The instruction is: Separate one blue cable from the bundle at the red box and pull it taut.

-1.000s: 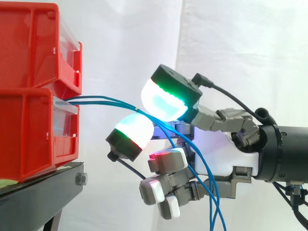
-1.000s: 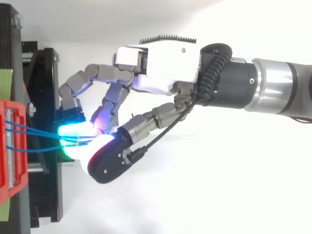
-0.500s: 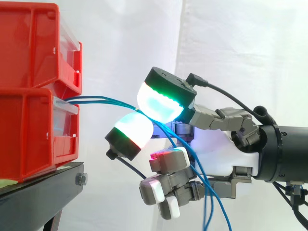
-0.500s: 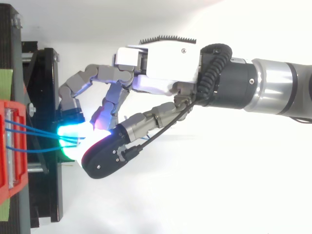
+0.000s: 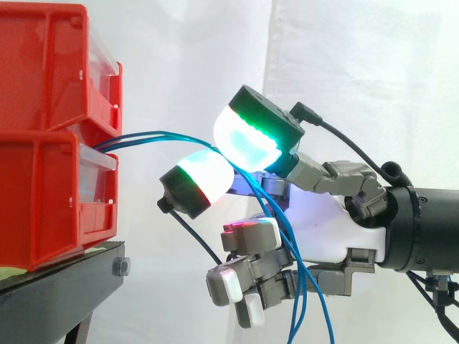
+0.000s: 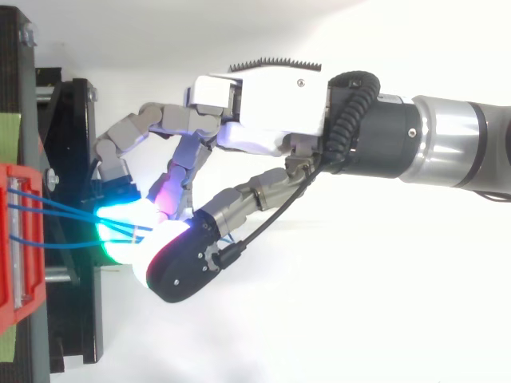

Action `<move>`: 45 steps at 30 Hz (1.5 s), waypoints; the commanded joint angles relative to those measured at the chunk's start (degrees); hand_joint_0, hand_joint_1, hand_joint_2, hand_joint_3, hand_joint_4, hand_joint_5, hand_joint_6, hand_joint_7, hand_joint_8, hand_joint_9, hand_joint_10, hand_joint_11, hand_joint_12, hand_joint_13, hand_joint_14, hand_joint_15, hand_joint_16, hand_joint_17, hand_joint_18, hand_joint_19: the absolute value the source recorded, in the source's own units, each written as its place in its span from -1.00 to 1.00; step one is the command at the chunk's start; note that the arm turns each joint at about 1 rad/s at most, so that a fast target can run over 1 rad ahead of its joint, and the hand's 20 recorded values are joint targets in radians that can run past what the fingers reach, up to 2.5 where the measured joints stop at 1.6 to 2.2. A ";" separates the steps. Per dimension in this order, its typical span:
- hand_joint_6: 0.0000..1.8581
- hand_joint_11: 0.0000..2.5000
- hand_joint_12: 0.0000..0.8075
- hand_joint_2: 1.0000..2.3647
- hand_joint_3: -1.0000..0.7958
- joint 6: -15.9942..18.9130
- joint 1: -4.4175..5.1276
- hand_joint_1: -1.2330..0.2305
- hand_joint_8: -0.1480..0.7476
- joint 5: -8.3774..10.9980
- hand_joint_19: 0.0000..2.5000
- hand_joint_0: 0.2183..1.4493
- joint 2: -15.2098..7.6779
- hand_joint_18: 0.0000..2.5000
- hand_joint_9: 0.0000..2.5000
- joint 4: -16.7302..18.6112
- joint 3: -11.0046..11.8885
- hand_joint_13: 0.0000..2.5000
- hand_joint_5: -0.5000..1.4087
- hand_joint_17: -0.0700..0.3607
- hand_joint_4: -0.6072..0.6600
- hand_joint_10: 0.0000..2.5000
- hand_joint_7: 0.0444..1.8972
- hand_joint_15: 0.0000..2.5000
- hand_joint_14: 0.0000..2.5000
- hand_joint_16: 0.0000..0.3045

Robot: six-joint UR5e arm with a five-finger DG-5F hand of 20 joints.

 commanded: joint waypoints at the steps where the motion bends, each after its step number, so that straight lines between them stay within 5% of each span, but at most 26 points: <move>1: -0.03 -0.13 -0.17 -1.00 -0.44 0.00 -0.01 -0.64 -0.26 0.06 -0.40 -0.11 0.01 -0.33 -0.03 0.00 0.00 -0.24 -0.65 -0.27 -0.65 -0.98 0.28 -0.40 -0.98 -0.75; 10: -0.06 -0.12 -0.09 -1.00 -0.44 -0.35 -0.01 -0.66 -0.18 0.06 -0.37 -0.50 0.01 -0.34 -0.05 0.00 0.09 -0.24 -0.64 -0.23 -0.41 -0.98 0.21 -0.39 -0.98 -0.72; 21: -0.08 -0.13 0.02 -1.00 -0.44 -0.44 -0.01 -0.20 -0.05 0.06 -0.34 -0.56 0.01 -0.28 -0.01 0.00 0.09 -0.20 -0.65 -0.13 -0.26 -0.98 0.10 -0.39 -0.98 -0.66; 32: -0.11 -0.13 0.16 -1.00 -0.44 -0.70 -0.01 -0.41 0.06 0.06 -0.35 -0.78 0.01 -0.24 -0.07 0.00 0.00 -0.22 -0.67 0.04 -0.14 -0.98 0.04 -0.38 -0.98 -0.55; 40: -0.15 -0.13 0.03 -1.00 -0.44 -0.62 -0.01 0.03 -0.04 0.06 -0.29 -0.53 0.01 -0.30 -0.04 0.00 0.09 -0.23 -0.64 -0.10 -0.26 -0.98 0.14 -0.38 -0.98 -0.64; 45: -0.15 -0.11 -0.02 -0.99 -0.38 -0.62 0.08 -0.20 -0.09 0.06 -0.28 -0.36 0.01 -0.33 -0.04 0.00 0.09 -0.24 -0.64 -0.16 -0.30 -0.98 0.18 -0.36 -0.98 -0.68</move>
